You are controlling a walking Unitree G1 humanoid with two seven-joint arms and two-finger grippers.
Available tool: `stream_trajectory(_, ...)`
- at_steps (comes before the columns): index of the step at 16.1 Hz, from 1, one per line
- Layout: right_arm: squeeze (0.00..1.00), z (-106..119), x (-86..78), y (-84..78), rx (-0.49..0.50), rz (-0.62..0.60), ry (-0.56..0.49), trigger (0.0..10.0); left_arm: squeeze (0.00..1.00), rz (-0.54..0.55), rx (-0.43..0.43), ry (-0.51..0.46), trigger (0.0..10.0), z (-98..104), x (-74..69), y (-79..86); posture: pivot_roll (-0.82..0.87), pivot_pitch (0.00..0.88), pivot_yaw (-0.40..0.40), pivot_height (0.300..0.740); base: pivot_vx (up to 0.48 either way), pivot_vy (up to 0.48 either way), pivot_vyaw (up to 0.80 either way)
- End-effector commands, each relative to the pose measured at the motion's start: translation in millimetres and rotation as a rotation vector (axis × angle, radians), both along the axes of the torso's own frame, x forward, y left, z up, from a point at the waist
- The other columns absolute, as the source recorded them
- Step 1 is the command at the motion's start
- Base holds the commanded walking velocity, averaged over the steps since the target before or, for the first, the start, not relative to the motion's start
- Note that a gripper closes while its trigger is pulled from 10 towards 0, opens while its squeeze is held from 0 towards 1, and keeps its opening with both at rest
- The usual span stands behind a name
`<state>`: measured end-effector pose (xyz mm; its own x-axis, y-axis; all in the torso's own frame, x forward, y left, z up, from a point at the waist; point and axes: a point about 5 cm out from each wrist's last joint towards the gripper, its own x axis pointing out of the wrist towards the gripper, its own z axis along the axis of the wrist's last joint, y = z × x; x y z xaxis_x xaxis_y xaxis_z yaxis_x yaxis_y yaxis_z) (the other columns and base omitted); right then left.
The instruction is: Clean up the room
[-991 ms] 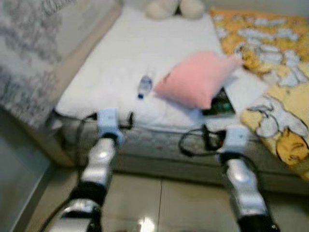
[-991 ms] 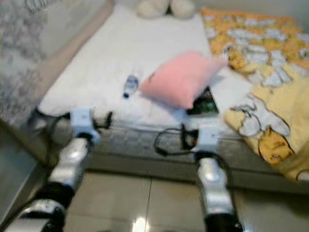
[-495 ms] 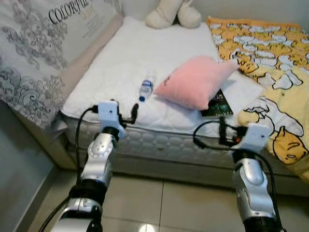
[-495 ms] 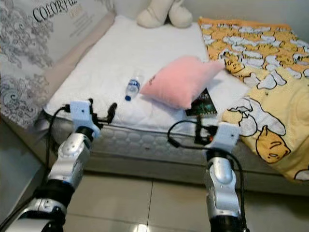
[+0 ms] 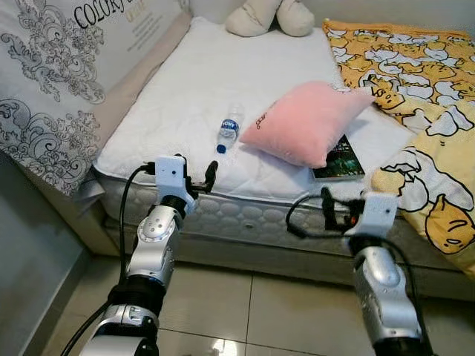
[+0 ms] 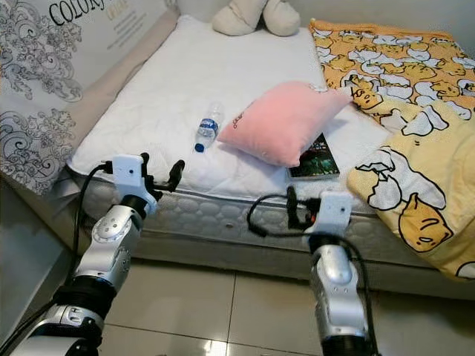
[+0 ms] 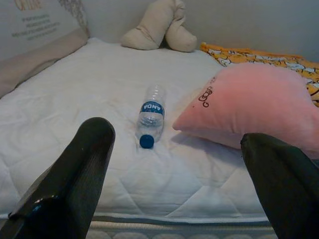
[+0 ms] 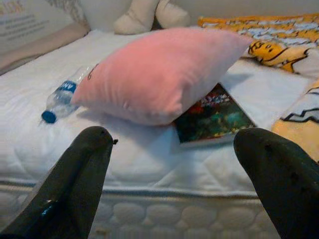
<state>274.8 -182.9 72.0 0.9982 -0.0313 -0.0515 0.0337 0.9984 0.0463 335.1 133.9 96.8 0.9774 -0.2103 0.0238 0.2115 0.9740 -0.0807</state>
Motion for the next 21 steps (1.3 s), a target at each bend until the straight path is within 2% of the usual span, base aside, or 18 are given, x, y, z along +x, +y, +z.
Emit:
stream_trajectory(1,1.0,6.4,2.2,-1.3,-0.011,-0.01,-0.031,10.0,0.0,-0.008,0.001,0.004,10.0,1.0,0.0,-3.7,-0.15,0.0,0.028,0.74,0.472,0.0,0.0)
stream_trajectory(4,1.0,6.0,3.9,-6.7,-0.051,-0.068,-0.022,10.0,0.0,-0.02,0.005,-0.004,10.0,2.6,1.2,-7.5,-0.15,0.0,0.031,0.74,0.48,0.0,0.0)
stream_trajectory(5,0.0,4.9,4.3,-7.8,-0.072,-0.076,-0.005,10.0,0.0,-0.026,0.005,-0.006,10.0,2.9,1.5,-8.3,-0.15,0.0,0.031,0.74,0.48,0.0,0.0)
stream_trajectory(6,0.0,4.5,4.7,-8.4,-0.099,-0.073,0.007,10.0,0.0,-0.033,0.006,-0.007,10.0,3.3,1.8,-9.5,-0.16,0.0,0.033,0.74,0.48,0.0,0.0)
stream_trajectory(9,0.0,4.6,4.7,-8.7,-0.079,-0.083,-0.003,10.0,0.0,-0.033,0.0,-0.002,10.0,2.9,2.1,-10.9,-0.16,0.0,0.034,0.74,0.48,0.0,0.0)
stream_trajectory(10,0.0,4.8,4.6,-8.5,-0.077,-0.075,-0.003,10.0,0.0,-0.04,-0.03,0.016,10.0,1.1,1.8,-12.8,-0.16,0.0,0.032,0.74,0.48,0.0,0.0)
stream_trajectory(21,0.0,6.3,3.9,-6.4,-0.07,-0.05,-0.009,10.0,0.0,-0.022,-0.012,0.027,10.0,3.2,6.0,-11.8,-0.16,0.0,0.033,0.74,0.48,0.0,0.0)
